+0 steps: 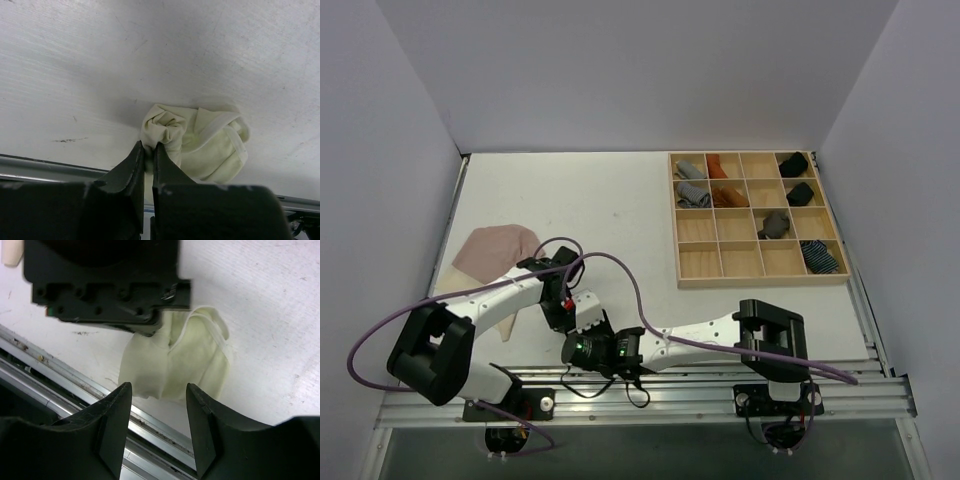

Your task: Roll the underwear

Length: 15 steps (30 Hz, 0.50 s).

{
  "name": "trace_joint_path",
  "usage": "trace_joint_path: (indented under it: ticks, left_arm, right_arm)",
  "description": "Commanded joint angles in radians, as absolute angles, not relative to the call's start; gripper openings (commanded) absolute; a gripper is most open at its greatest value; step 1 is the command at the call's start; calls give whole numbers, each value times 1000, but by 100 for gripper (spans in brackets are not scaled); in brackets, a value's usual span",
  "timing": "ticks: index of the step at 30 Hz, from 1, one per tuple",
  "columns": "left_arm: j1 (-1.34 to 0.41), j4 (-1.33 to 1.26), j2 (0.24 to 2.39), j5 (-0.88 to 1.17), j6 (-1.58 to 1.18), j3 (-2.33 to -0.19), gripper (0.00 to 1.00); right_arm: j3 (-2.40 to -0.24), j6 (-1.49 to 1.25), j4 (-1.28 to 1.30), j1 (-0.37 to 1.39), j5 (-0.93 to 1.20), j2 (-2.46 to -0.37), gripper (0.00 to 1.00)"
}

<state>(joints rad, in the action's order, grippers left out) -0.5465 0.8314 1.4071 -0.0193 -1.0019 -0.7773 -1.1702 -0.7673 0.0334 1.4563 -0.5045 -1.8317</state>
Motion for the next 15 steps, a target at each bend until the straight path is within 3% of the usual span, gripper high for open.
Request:
trace_joint_path:
  ticks: [1, 15]
  left_arm:
    - [-552, 876, 1434, -58, -1019, -816, 2]
    - [-555, 891, 1480, -54, -1032, -828, 2]
  right_arm:
    - [-1215, -677, 38, 1486, -542, -1867, 43]
    - [-1445, -643, 211, 1496, -635, -2094, 44]
